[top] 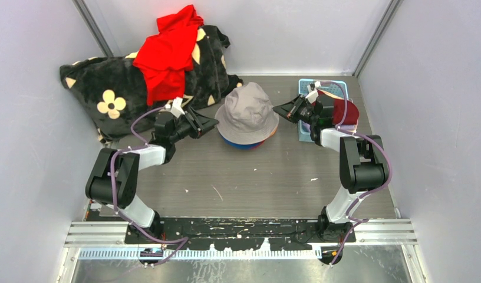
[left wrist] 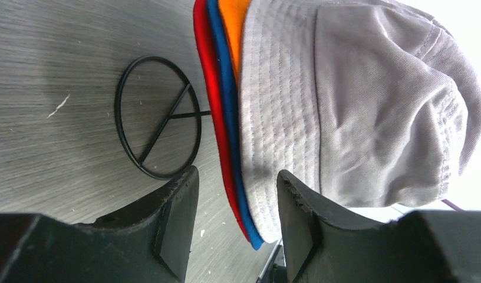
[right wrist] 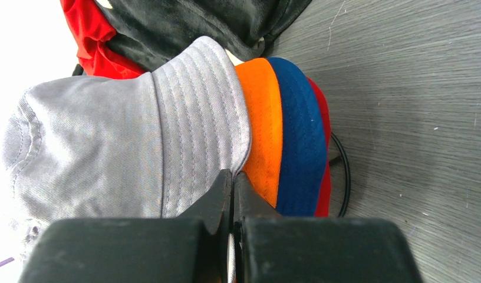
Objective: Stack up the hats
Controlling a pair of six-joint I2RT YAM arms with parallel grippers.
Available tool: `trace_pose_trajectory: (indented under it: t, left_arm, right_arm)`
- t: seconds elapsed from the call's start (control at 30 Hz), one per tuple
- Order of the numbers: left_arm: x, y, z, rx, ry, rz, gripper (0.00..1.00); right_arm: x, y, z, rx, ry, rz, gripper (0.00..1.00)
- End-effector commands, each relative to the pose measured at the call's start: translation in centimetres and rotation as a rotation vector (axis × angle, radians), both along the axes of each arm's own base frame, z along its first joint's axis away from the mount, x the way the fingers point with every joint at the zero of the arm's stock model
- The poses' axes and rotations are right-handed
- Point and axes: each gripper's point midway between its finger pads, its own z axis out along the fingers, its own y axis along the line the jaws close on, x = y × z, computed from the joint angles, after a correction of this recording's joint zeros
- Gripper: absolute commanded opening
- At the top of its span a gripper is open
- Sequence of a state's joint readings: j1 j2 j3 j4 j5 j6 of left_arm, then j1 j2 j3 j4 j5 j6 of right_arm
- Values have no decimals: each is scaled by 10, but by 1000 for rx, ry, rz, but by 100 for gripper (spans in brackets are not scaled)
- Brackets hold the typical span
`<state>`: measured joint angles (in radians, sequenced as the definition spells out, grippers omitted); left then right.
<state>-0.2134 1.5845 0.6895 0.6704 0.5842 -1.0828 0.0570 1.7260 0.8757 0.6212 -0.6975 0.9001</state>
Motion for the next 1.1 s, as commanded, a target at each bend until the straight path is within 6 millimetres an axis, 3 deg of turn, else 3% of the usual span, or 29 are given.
trace_pose_trajectory:
  t: [0.0,0.17,0.27,0.87,1.0,1.07]
  left_arm:
    - [9,0,34,-138,-162,27,52]
    - [9,0,32,-286,-220,29,54]
    - [9,-5,21,-263,-217,22,56]
    - [9,-19,29,-258,-259,10,57]
    - [12,-24,29,-269,-251,14,53]
    - [13,-24,32,-272,-256,17,45]
  right_arm:
    - [-7,3,11,4,-42,32,1]
    - [-7,5,13,16,-47,38,1]
    - [-7,4,13,14,-46,36,1]
    - [-7,5,12,14,-45,43,1]
    - [-7,5,12,15,-47,44,1]
    - [-7,5,12,15,-47,45,1]
